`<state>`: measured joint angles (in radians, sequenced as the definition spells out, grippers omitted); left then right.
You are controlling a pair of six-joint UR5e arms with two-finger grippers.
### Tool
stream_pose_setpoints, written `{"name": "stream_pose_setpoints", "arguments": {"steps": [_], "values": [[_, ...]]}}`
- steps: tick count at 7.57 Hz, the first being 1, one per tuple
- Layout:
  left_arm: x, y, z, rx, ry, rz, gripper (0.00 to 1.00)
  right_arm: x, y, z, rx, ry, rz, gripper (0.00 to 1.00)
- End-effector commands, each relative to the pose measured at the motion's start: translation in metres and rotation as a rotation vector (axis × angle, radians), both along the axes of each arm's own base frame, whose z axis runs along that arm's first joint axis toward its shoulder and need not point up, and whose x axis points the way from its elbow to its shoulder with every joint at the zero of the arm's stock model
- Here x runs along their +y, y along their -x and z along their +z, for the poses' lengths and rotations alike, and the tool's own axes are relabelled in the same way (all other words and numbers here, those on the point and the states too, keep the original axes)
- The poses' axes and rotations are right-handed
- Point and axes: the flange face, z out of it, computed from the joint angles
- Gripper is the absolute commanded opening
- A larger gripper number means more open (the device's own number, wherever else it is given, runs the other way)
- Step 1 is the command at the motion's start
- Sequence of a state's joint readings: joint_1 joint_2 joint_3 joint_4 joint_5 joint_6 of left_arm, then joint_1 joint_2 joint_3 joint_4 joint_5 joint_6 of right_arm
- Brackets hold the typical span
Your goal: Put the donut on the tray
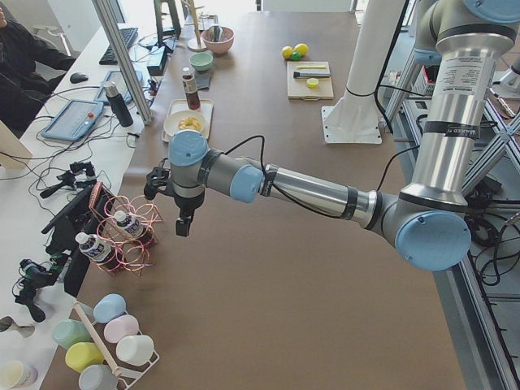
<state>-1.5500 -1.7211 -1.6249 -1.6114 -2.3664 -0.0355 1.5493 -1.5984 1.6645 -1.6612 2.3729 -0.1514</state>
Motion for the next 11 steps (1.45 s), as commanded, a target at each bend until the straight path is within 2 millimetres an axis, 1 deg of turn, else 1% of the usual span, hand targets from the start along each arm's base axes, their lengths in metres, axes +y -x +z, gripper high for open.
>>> {"name": "stream_pose_setpoints", "arguments": {"steps": [1,3,4,6,7,11], "values": [[-0.002,0.0,0.042,-0.008,0.041,0.054,0.98,-0.005,-0.001,0.001,0.012,0.0,-0.001,1.0],[-0.001,0.0,0.046,-0.009,0.022,0.056,0.98,-0.005,-0.001,0.002,0.011,0.001,-0.001,1.0],[0.001,0.002,0.049,-0.01,0.025,0.051,0.98,-0.004,-0.001,0.008,0.011,0.013,-0.001,1.0],[0.002,0.002,0.058,-0.011,0.046,0.05,0.98,0.0,-0.001,0.029,0.018,0.056,-0.001,1.0],[0.002,0.002,0.061,-0.012,0.052,0.05,0.98,-0.001,-0.001,0.03,0.019,0.056,-0.001,1.0],[-0.002,0.003,0.054,-0.023,0.04,0.047,0.98,-0.002,-0.009,0.028,0.018,0.059,0.018,1.0]]}}
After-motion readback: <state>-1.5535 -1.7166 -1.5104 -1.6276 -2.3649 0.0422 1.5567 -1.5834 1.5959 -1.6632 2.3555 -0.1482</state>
